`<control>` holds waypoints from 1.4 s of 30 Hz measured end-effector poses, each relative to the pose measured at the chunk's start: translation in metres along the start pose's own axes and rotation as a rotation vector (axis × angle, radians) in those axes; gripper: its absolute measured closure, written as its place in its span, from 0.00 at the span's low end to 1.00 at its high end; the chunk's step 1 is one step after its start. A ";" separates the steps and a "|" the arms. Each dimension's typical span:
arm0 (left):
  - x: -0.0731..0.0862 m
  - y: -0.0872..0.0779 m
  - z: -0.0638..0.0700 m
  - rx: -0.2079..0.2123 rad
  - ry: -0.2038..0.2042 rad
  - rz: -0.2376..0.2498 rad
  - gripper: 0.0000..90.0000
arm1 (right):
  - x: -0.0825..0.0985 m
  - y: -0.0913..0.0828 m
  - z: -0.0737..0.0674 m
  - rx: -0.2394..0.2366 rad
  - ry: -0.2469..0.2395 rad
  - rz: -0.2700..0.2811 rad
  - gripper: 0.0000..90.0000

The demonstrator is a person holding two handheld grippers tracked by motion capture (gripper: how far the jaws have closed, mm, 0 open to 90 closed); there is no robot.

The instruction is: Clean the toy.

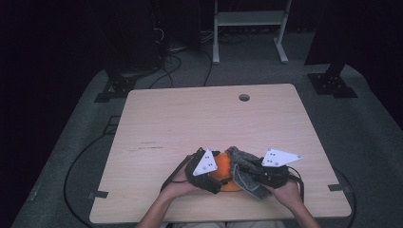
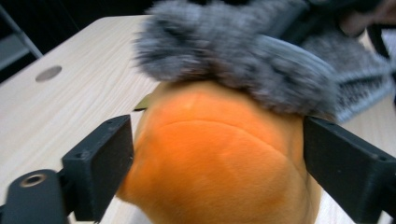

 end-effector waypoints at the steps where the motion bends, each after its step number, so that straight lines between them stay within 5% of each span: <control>1: 0.002 0.000 -0.001 0.001 -0.025 -0.013 0.06 | 0.001 -0.001 -0.001 -0.002 -0.009 -0.006 0.85; 8: 0.009 -0.003 -0.006 0.026 -0.108 -0.055 0.03 | 0.003 -0.004 0.000 -0.012 -0.002 -0.002 0.85; 12: 0.020 0.009 0.005 0.114 -0.181 -0.107 0.05 | 0.004 -0.003 -0.002 -0.018 -0.015 -0.005 0.85; 17: 0.006 0.004 0.004 0.038 -0.065 -0.031 0.33 | -0.001 -0.009 -0.003 0.030 -0.041 0.002 0.85; 20: -0.001 0.004 0.004 -0.020 0.072 -0.013 0.35 | -0.017 -0.017 -0.011 0.020 -0.061 0.063 0.85; 22: 0.000 0.004 0.007 -0.019 0.115 -0.020 0.33 | -0.019 -0.010 -0.020 0.016 -0.097 0.052 0.85; 24: 0.004 0.002 0.005 0.023 0.026 -0.011 0.23 | -0.015 -0.003 -0.021 0.020 -0.116 0.029 0.85; 26: 0.001 -0.001 -0.001 0.031 -0.074 0.033 0.16 | -0.013 0.001 -0.018 0.002 -0.073 0.035 0.85; 27: 0.001 -0.001 -0.002 0.040 -0.093 0.038 0.16 | -0.012 0.002 -0.017 0.001 -0.070 0.032 0.85; 31: 0.008 0.000 -0.001 0.041 -0.080 0.001 0.27 | -0.007 0.003 -0.013 -0.008 -0.069 0.020 0.85; 36: 0.015 -0.002 0.000 0.055 -0.077 -0.008 0.30 | 0.008 -0.007 0.015 -0.009 0.039 0.000 0.85; 40: 0.011 0.001 -0.003 0.057 -0.131 -0.012 0.16 | 0.008 -0.007 0.013 0.023 0.029 0.001 0.85; 42: 0.014 0.003 -0.001 0.058 -0.119 -0.031 0.13 | 0.005 -0.004 0.004 0.014 -0.002 0.001 0.85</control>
Point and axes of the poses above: each handheld gripper's, and its own axes: y roughly forward along the jaws, x roughly out of its underside, z roughly to its right, the point moved 10 cm from there along y, roughly forward along the jaws, and after that the axes turned 13 degrees about y, right-handed, at the moved point
